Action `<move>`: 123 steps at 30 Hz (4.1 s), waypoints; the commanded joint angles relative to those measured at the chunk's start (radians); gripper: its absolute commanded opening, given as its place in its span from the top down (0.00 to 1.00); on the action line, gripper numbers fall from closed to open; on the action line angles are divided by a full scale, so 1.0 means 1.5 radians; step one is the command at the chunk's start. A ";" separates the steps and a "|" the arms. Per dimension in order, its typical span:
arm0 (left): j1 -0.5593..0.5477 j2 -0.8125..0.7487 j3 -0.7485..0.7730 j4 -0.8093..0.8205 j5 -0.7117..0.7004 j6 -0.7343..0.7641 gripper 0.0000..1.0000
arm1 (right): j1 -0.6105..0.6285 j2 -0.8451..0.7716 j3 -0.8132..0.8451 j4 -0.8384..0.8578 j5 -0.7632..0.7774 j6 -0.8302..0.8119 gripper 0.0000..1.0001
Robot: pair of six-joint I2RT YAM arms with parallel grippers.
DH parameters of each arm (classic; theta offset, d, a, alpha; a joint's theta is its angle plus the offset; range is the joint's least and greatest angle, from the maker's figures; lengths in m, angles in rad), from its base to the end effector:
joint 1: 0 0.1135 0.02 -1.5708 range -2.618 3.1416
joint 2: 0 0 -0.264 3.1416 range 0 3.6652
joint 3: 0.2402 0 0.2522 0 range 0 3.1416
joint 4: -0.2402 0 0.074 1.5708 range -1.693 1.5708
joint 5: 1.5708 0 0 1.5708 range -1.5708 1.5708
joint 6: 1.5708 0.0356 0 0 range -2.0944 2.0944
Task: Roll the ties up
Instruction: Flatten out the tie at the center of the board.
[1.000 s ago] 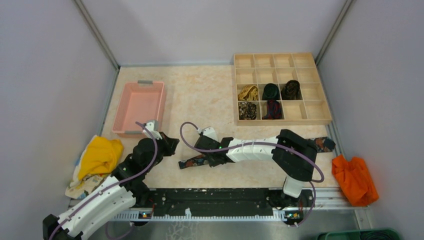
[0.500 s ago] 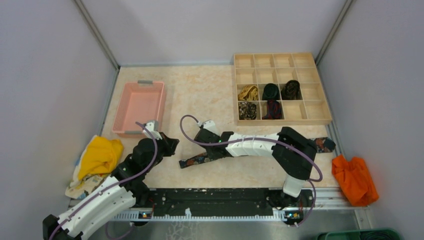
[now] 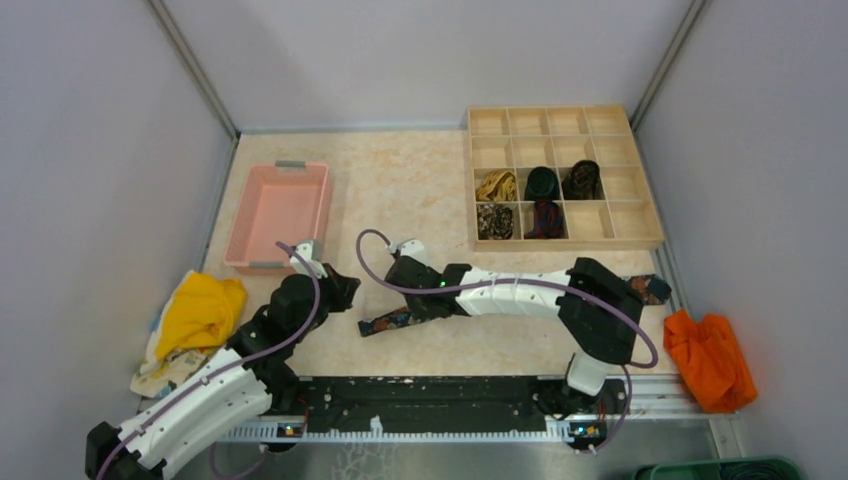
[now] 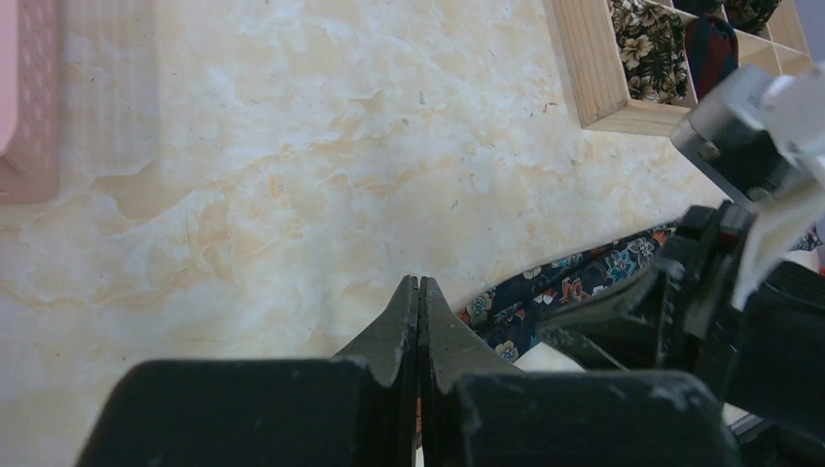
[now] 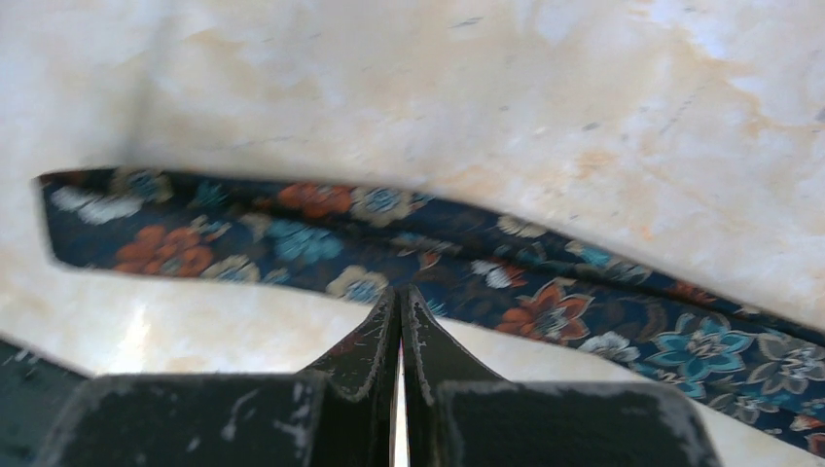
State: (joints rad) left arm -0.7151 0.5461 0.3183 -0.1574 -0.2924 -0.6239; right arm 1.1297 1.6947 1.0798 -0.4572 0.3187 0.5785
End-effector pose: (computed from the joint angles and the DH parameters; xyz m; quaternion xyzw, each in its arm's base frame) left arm 0.1175 -0.0885 0.2131 -0.0439 0.8234 -0.2483 0.5084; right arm 0.1548 0.3017 0.1885 -0.2227 0.9313 0.0827 0.2760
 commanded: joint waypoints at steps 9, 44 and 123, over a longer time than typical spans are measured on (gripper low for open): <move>0.006 0.036 0.020 0.033 -0.010 0.008 1.00 | 0.035 -0.049 -0.113 0.104 -0.132 0.060 1.00; 0.016 0.383 0.052 0.253 0.065 0.029 1.00 | -0.043 -0.155 -0.172 -0.018 -0.003 0.122 1.00; -0.101 -0.072 0.179 -0.118 -0.319 -0.092 1.00 | -0.196 -0.440 -0.197 -0.146 -0.004 0.064 0.89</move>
State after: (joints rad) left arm -0.8673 0.5896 0.5304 -0.0944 -0.4995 -0.7792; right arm 0.6163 0.9630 0.7731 -0.6456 0.2699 0.5896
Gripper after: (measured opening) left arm 0.005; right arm 0.105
